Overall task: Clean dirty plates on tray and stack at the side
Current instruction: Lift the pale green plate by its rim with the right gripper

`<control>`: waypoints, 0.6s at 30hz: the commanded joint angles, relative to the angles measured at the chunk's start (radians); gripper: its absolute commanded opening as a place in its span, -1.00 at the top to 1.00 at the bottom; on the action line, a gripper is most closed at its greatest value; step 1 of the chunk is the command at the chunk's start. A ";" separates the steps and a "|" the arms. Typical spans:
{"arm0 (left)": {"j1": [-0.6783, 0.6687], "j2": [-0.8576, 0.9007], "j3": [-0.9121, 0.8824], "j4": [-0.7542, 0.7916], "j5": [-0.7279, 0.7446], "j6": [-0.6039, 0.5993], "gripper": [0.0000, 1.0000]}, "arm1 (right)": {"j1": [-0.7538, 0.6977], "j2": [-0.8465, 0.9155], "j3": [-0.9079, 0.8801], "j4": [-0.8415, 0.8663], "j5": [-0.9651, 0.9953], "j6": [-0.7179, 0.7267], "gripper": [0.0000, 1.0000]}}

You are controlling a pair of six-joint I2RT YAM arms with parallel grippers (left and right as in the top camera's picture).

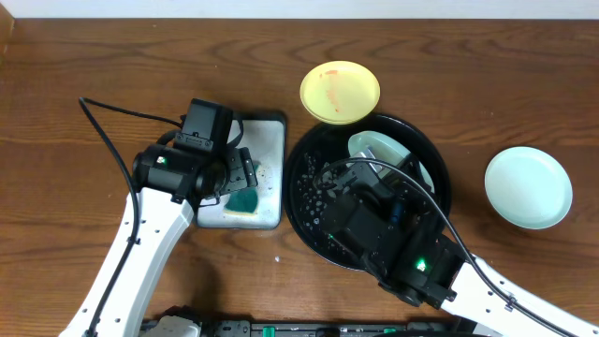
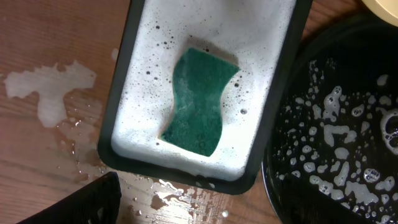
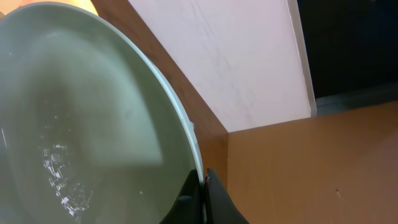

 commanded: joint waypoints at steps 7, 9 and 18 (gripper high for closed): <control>0.003 -0.003 0.028 -0.006 -0.008 0.003 -0.64 | 0.011 -0.010 0.008 0.002 0.040 -0.006 0.98; 0.003 -0.003 0.028 -0.006 -0.009 0.003 -0.64 | 0.011 -0.010 0.008 0.002 0.040 -0.006 0.98; 0.003 -0.003 0.028 -0.006 -0.008 0.003 -0.64 | -0.046 -0.011 0.008 0.023 0.072 0.059 0.98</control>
